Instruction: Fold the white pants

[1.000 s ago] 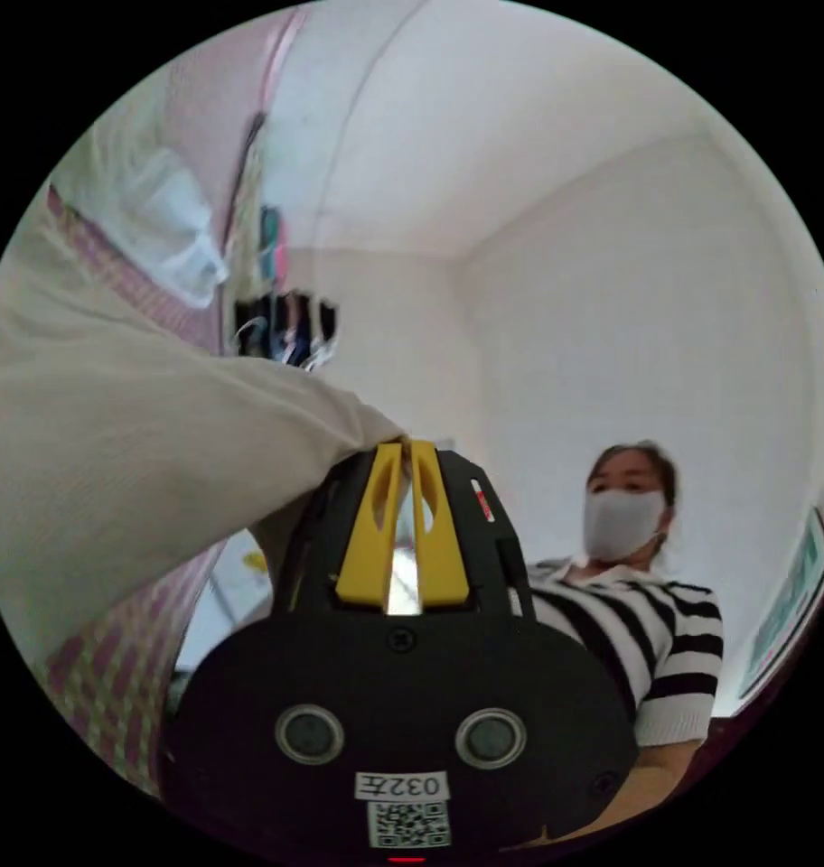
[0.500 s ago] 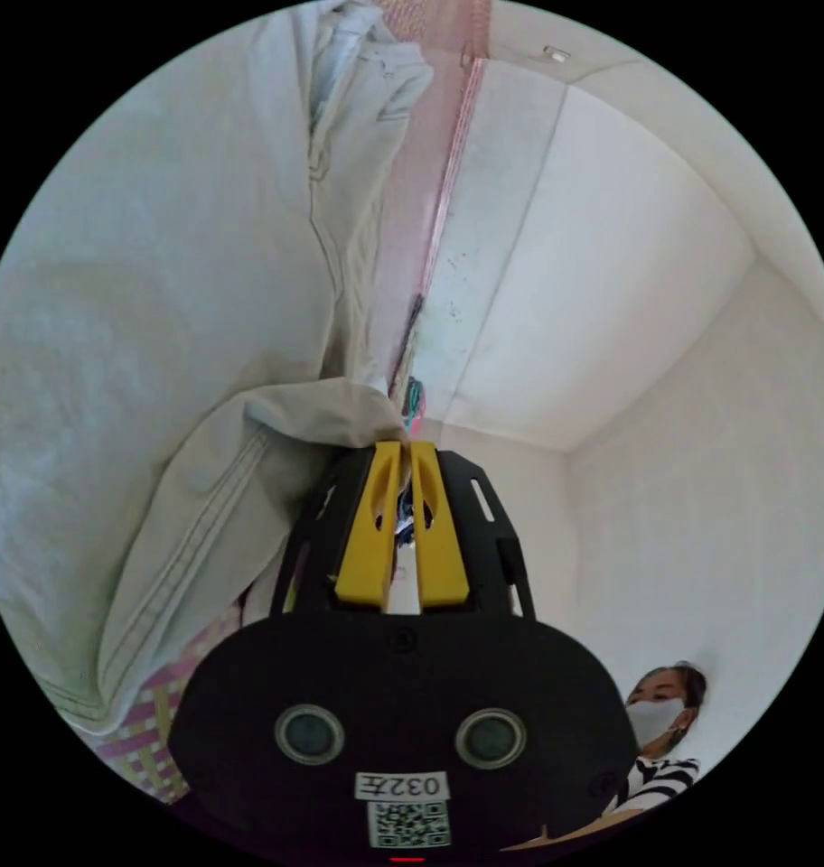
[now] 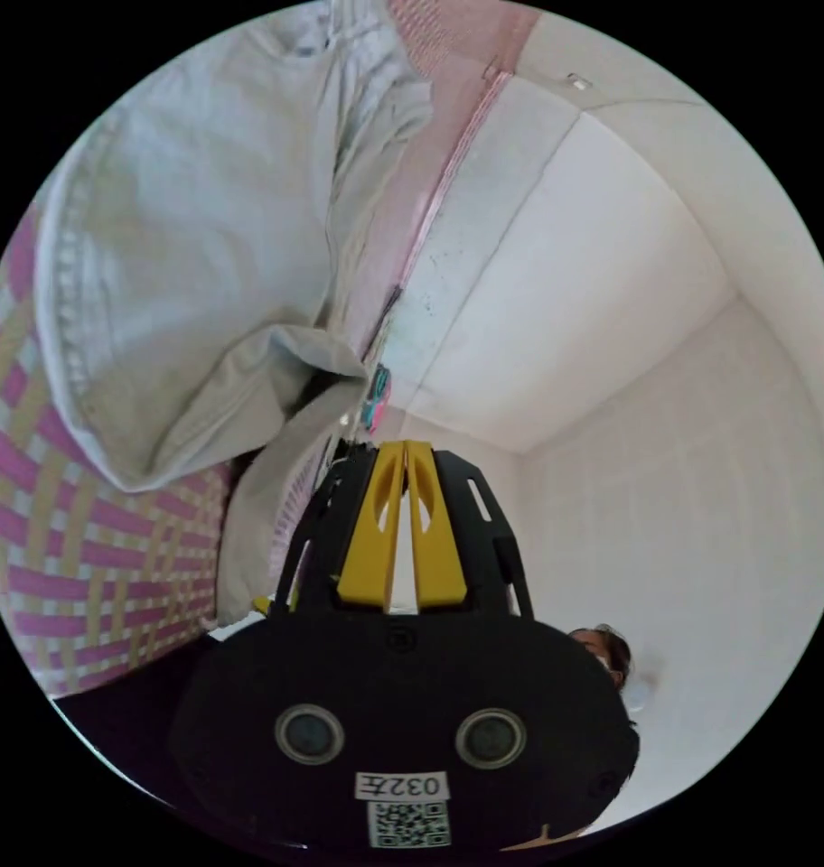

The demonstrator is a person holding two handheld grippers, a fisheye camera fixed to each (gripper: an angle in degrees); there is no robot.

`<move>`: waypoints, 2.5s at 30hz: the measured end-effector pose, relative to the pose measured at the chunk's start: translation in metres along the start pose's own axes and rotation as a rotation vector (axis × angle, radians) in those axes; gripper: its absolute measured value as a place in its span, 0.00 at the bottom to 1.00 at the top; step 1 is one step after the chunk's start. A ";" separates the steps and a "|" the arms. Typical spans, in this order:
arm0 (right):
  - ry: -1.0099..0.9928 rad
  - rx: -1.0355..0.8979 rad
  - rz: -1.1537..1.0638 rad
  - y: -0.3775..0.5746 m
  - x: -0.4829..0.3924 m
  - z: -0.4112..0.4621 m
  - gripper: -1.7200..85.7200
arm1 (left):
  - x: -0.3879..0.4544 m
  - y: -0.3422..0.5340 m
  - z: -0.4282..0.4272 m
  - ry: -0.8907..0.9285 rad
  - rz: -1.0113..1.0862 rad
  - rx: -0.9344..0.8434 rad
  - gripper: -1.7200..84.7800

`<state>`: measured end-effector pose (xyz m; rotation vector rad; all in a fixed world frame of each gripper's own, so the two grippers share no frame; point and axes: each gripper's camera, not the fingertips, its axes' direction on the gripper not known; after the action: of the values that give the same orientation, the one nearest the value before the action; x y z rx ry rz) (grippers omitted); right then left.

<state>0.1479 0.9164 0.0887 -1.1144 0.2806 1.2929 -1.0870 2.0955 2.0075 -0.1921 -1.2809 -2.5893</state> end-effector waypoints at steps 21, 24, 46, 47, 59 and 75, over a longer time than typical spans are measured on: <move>0.648 0.568 -0.290 0.028 -0.206 -0.326 0.01 | -0.021 0.075 -0.034 -0.051 0.046 0.293 0.01; 0.791 0.321 0.146 -0.003 -0.082 -0.286 0.01 | -0.038 0.085 -0.026 -0.097 0.018 0.300 0.02; 0.371 0.718 0.383 0.157 0.083 -0.168 0.14 | -0.080 0.098 0.000 -0.450 0.023 0.484 0.13; 0.358 0.726 0.379 0.158 0.084 -0.167 0.14 | -0.080 0.097 0.002 -0.430 0.033 0.498 0.14; 0.464 0.634 0.138 0.065 -0.002 -0.186 0.04 | -0.082 0.067 0.046 -0.120 -0.086 0.576 0.00; 0.508 0.567 -0.050 0.053 -0.074 -0.196 0.02 | -0.038 0.132 -0.043 -0.553 0.073 0.349 0.00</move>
<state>0.1568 0.7116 0.0197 -0.9266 0.9296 0.7874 -1.0148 1.9905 2.0735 -0.9124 -1.8335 -2.2751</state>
